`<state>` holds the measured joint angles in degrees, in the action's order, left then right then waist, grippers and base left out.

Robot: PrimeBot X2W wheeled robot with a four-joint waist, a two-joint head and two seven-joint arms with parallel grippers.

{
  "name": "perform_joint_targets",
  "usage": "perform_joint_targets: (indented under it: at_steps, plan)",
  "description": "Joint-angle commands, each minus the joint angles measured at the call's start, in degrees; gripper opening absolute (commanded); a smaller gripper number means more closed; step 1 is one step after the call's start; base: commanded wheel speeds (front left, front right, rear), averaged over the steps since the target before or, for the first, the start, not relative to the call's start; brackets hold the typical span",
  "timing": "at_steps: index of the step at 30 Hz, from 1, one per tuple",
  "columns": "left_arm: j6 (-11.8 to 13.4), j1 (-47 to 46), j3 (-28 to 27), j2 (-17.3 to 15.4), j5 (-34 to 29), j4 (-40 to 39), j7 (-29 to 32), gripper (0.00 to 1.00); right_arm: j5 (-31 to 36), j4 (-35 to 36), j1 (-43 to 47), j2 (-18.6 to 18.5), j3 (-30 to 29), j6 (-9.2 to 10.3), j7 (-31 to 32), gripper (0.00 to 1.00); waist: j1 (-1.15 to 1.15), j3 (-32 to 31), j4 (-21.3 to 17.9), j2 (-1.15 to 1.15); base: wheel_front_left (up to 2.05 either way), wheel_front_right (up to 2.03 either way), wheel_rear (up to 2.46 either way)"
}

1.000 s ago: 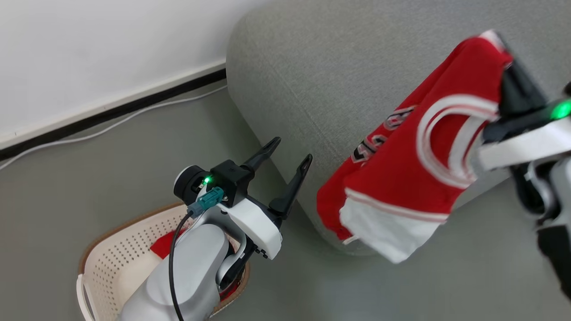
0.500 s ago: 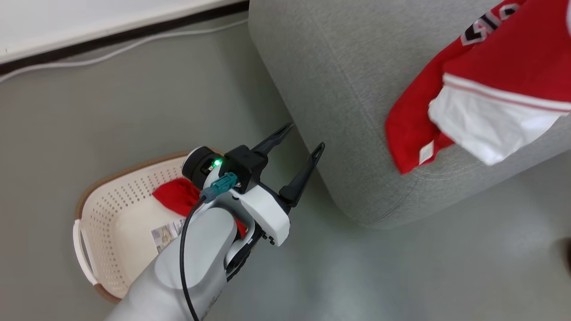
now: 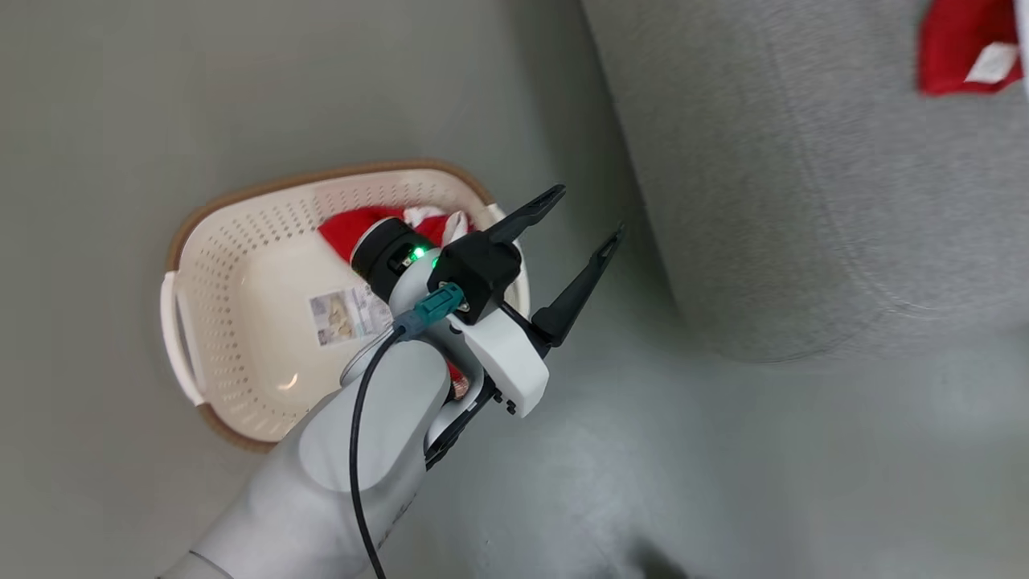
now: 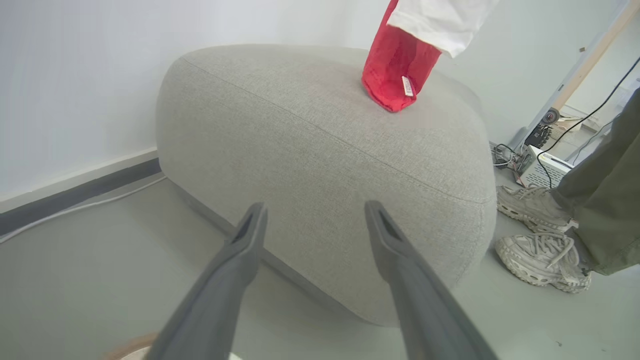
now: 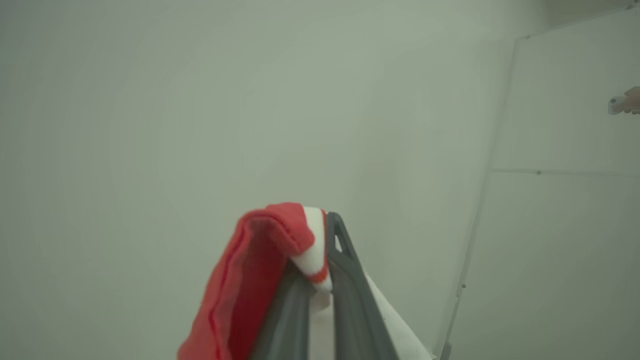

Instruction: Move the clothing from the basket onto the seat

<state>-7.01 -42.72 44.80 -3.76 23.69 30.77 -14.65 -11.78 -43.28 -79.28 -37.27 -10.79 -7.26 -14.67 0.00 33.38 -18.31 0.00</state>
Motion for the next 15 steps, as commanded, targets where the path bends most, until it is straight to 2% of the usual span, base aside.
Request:
perform_joint_targets:
  at_steps: [1, 8, 15]
  plan:
    - [-0.3, -1.5, -0.7, 0.4, -0.5, -1.1, -0.3, 1.0, 1.8, 0.3, -2.1, -2.4, -2.2, -0.23, -0.3, 0.0, 0.0, 3.6, 3.5, 0.0, 0.0, 0.0, 0.0]
    - [-0.4, -2.0, -0.2, 0.7, -0.9, -1.4, -0.3, 1.0, 10.2, -4.4, -8.2, -3.2, -9.7, -0.23, -0.3, 0.0, 0.0, 7.8, 7.0, 0.0, 0.0, 0.0, 0.0]
    - [-0.4, -2.3, -0.1, 0.8, -1.6, -1.8, -0.3, 1.0, 17.3, -10.9, -4.5, -1.4, -20.4, -0.23, -0.3, 0.0, 0.0, 10.5, 8.8, 0.0, 0.0, 0.0, 0.0]
